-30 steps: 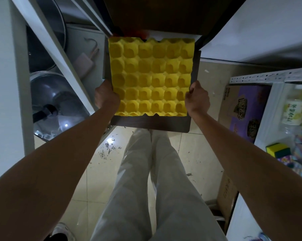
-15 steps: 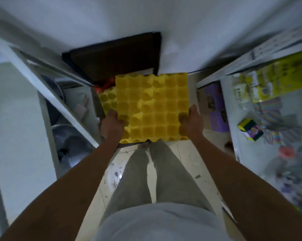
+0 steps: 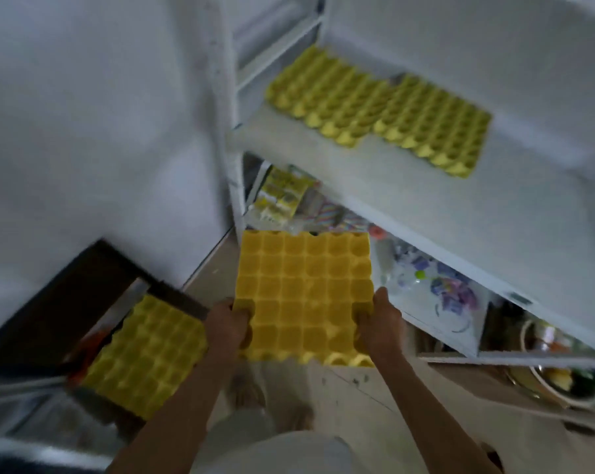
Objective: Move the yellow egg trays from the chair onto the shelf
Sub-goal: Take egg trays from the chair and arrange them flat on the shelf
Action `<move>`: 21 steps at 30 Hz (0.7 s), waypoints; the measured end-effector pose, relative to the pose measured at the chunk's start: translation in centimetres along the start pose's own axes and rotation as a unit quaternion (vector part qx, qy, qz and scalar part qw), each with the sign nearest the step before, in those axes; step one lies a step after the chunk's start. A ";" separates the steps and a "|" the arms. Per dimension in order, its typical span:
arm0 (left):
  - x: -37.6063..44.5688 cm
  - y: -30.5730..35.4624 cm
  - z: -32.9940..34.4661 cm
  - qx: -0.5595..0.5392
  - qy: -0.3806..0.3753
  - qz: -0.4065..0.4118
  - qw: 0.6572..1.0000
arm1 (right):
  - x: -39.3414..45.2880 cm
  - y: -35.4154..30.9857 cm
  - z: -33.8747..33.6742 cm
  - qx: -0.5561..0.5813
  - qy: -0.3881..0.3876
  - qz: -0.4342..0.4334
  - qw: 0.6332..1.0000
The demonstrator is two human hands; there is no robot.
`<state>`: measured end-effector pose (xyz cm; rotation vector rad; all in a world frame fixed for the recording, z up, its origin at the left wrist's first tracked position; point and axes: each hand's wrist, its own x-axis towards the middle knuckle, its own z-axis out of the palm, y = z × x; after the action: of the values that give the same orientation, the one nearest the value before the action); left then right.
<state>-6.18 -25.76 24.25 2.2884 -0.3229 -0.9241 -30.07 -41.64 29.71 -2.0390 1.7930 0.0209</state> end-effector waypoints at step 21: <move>-4.1 24.4 8.1 0.082 0.043 0.256 0.962 | 6.9 13.0 -13.6 0.137 0.093 0.084 0.983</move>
<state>-14.47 -46.39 37.75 2.2164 -0.9298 -0.5453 -44.88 -53.56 36.21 -1.7408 1.9543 -0.3574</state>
